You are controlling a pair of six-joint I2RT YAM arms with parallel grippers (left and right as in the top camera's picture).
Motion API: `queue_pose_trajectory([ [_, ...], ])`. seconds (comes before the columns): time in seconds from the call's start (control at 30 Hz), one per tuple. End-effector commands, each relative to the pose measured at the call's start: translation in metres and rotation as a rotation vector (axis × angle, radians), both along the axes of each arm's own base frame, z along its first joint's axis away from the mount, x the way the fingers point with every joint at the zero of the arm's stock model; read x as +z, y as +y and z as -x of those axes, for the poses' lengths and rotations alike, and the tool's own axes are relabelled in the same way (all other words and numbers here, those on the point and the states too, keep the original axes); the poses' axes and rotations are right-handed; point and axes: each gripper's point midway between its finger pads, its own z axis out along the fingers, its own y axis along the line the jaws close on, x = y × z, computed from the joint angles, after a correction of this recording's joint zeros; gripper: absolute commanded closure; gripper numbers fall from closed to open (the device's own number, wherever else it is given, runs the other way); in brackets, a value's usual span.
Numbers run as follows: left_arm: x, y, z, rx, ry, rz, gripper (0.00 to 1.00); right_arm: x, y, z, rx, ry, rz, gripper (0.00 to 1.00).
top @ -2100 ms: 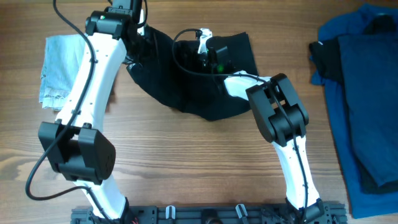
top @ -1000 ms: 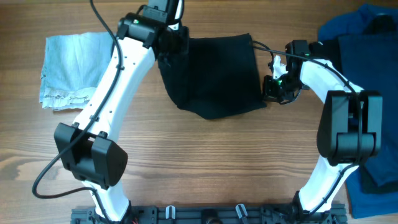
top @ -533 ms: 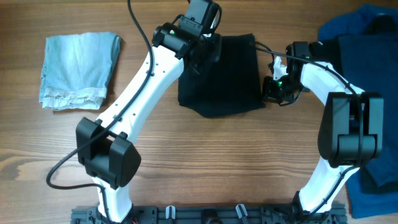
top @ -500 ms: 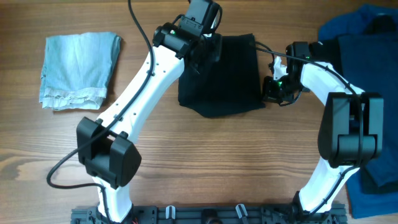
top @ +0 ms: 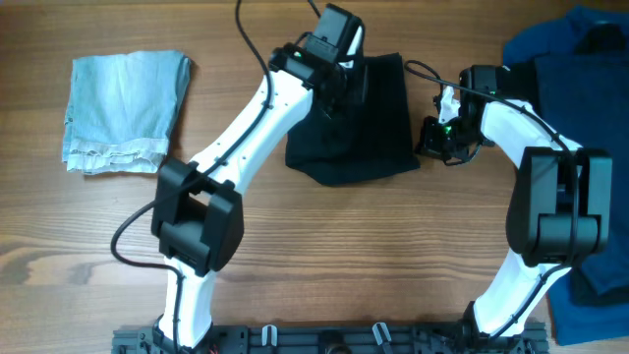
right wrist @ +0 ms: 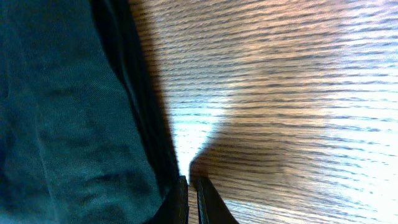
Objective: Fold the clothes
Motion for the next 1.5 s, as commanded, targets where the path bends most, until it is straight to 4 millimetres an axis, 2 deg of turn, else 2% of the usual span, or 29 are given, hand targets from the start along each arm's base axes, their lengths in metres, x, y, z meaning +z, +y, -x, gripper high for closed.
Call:
queue_pose_trajectory([
  [0.0,-0.001,-0.038,0.005,-0.062,-0.028,0.05,0.95,0.001,-0.008,0.001,-0.01,-0.01,0.036,0.89],
  [0.1,-0.021,-0.06,0.009,-0.096,-0.026,0.05,0.86,0.0,-0.012,0.001,-0.014,-0.008,0.062,0.89],
  [0.13,-0.026,-0.064,0.01,-0.101,-0.025,0.049,0.65,0.0,-0.014,0.001,-0.016,-0.008,0.073,0.9],
  [0.2,-0.027,-0.068,0.007,-0.106,-0.04,0.06,0.32,0.004,-0.021,-0.003,-0.028,-0.024,0.099,0.92],
  [0.27,-0.012,-0.068,0.002,-0.103,-0.069,0.087,0.12,0.024,-0.034,-0.014,-0.057,-0.067,0.117,0.91],
  [0.3,-0.003,-0.068,0.001,-0.105,-0.078,0.105,0.11,0.038,-0.04,-0.019,-0.072,-0.091,0.116,0.88],
  [0.37,0.034,-0.065,-0.002,-0.122,-0.108,0.181,0.1,0.071,-0.049,-0.028,-0.097,-0.148,0.108,0.84],
  [0.43,0.065,-0.05,-0.01,-0.095,-0.159,0.205,0.14,0.105,-0.051,-0.029,-0.092,-0.21,0.107,0.8],
  [0.5,0.071,-0.034,-0.018,-0.053,-0.177,0.185,0.33,0.131,-0.032,-0.027,0.005,-0.292,0.034,0.78],
  [0.53,0.067,-0.02,-0.025,-0.015,-0.171,0.153,0.66,0.146,-0.014,-0.024,0.072,-0.333,-0.045,0.79],
  [0.57,0.061,-0.01,-0.027,0.007,-0.157,0.129,0.85,0.155,0.002,-0.021,0.125,-0.358,-0.113,0.85],
  [0.63,0.047,0.006,-0.032,0.033,-0.126,0.091,0.95,0.162,0.022,-0.013,0.186,-0.362,-0.196,0.95],
  [0.7,0.027,0.021,-0.042,0.063,-0.091,0.067,0.96,0.15,0.032,0.0,0.205,-0.294,-0.194,0.96],
  [0.77,0.009,0.028,-0.051,0.081,-0.076,0.057,0.96,0.13,0.037,0.012,0.219,-0.241,-0.172,0.96],
  [0.97,-0.042,0.026,-0.071,0.093,-0.058,0.047,0.96,0.072,0.049,0.03,0.216,-0.215,-0.169,0.96],
  [1.07,-0.075,0.023,-0.077,0.094,-0.037,0.035,0.96,0.031,0.038,0.042,0.089,-0.176,-0.119,0.96],
  [1.2,-0.112,0.023,-0.078,0.095,0.001,0.014,0.96,-0.003,0.03,0.067,-0.064,-0.086,-0.1,0.96],
  [1.3,-0.113,0.024,-0.079,0.096,0.001,0.014,0.96,-0.005,0.031,0.075,-0.052,-0.062,-0.107,0.96],
  [1.33,-0.106,0.023,-0.081,0.097,-0.013,0.021,0.96,0.0,0.033,0.074,-0.049,-0.069,-0.119,0.96],
  [1.37,-0.097,0.022,-0.084,0.077,-0.039,0.02,0.96,0.011,0.038,0.07,-0.03,-0.085,-0.147,0.96],
  [1.47,-0.054,0.02,-0.088,0.073,-0.102,0.05,0.96,0.062,0.055,0.058,0.058,-0.172,-0.251,0.96],
])
